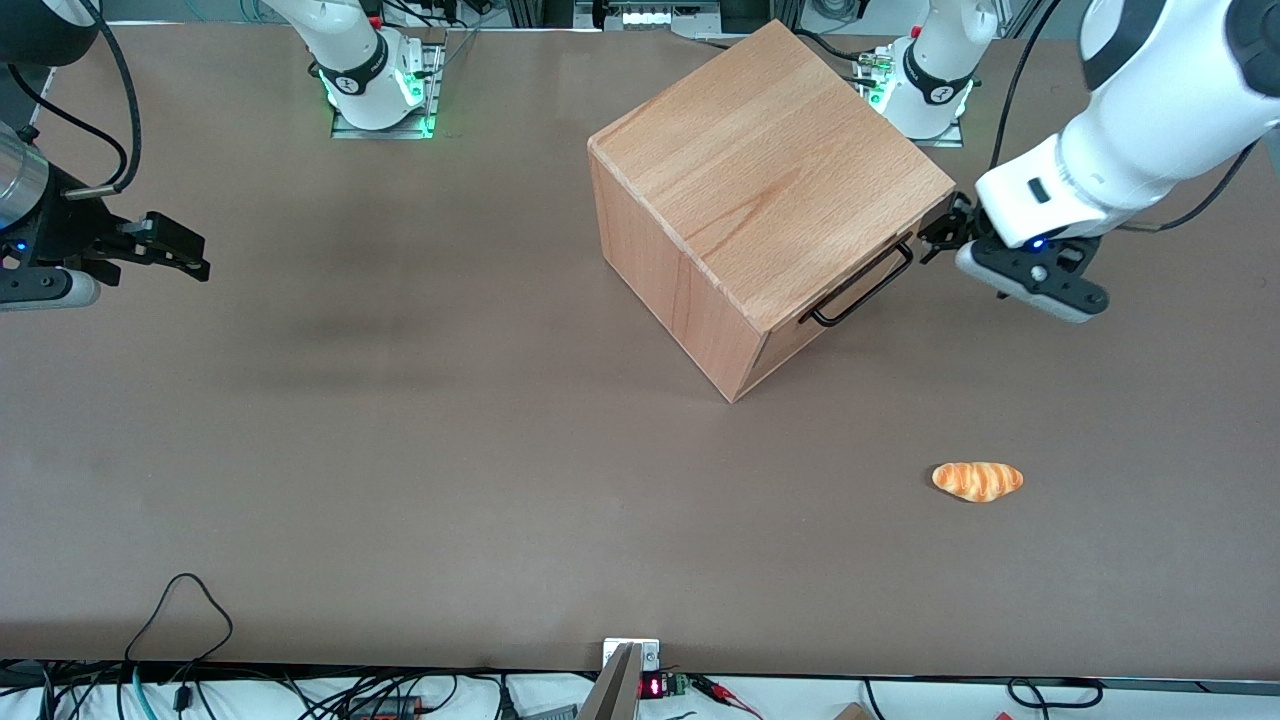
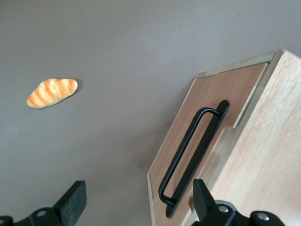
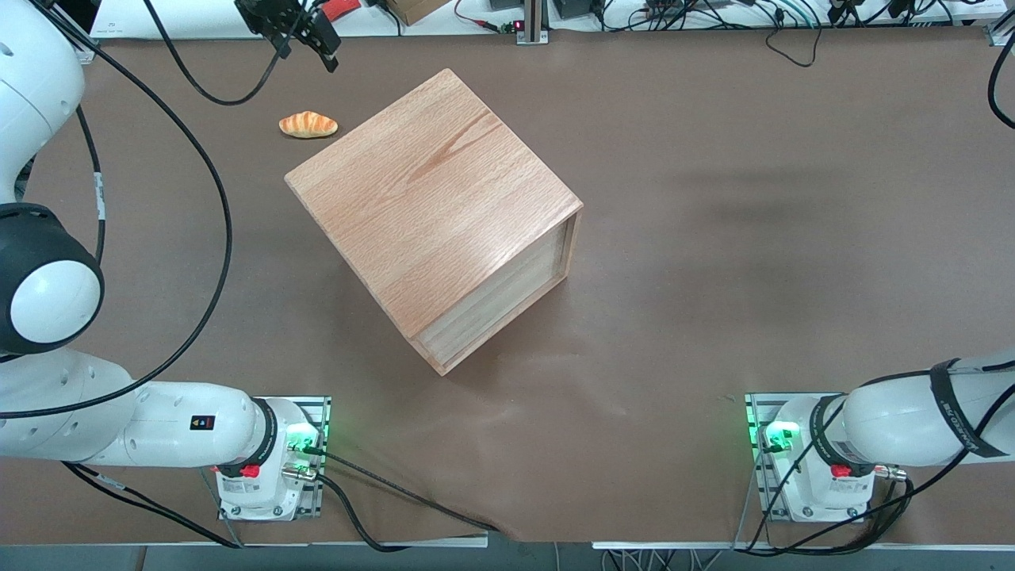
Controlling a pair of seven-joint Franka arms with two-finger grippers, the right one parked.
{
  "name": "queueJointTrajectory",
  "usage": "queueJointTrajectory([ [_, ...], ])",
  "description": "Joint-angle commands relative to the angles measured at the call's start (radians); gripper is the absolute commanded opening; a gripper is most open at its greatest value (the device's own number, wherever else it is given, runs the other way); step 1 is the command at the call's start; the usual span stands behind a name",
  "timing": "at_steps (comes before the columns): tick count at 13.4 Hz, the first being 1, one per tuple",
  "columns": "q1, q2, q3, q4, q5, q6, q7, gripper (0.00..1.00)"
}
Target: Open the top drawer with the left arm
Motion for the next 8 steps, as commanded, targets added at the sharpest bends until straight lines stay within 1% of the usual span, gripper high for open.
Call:
queueJointTrajectory([
  [1,0.003,0.022,0.003,-0.035,-0.005,0.057,0.080,1.00],
  [6,-0.015,0.065,0.001,-0.094,-0.013,0.088,0.102,1.00],
  [8,-0.032,0.089,0.000,-0.106,-0.014,0.098,0.169,1.00],
])
